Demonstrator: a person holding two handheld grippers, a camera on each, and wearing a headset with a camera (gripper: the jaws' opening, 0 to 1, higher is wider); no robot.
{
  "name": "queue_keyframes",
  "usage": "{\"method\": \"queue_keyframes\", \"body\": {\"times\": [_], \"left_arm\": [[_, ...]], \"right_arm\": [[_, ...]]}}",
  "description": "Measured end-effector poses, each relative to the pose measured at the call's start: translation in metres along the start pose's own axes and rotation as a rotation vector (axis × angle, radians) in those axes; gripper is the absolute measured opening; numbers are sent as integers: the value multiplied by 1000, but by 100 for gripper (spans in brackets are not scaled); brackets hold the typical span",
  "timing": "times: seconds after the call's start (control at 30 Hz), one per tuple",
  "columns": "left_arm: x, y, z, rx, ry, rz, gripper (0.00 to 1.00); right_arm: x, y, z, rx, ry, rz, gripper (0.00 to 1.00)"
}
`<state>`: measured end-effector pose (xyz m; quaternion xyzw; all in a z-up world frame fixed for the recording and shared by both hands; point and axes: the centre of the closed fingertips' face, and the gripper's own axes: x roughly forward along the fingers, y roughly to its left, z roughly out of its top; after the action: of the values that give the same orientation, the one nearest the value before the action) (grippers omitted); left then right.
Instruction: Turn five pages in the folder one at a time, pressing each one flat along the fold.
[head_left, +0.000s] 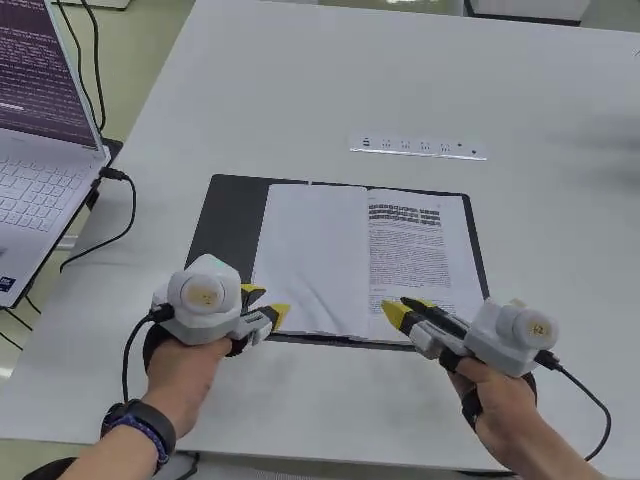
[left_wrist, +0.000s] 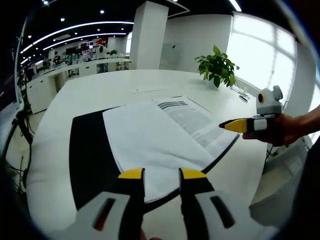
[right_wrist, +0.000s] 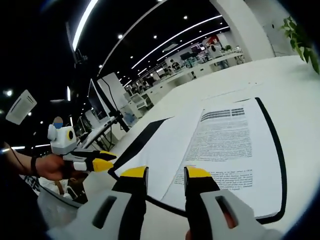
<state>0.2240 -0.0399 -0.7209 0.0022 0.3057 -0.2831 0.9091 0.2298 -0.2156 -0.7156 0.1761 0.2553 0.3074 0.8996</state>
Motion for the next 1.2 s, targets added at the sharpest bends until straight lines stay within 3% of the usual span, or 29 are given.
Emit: {"method": "queue_keyframes", "body": {"times": [0.4,0.67,0.83,1.03,1.2], "left_arm": [[-41,7,30,40,-59,39,41],[-66,9,46,64,-86,67,51],[-79,7,46,53,-97,91,56],[-92,1,40,12,-107,117,66],[-99,-2,33,6,-108,142,69]], "right_arm": [[-51,-21,25,-108,-5,-25,43],[-84,-34,35,-99,-41,-65,51],[-101,-33,33,-94,-55,-82,54],[-118,-30,23,-109,-42,-96,58],[-131,-28,23,-101,-60,-101,59]]}}
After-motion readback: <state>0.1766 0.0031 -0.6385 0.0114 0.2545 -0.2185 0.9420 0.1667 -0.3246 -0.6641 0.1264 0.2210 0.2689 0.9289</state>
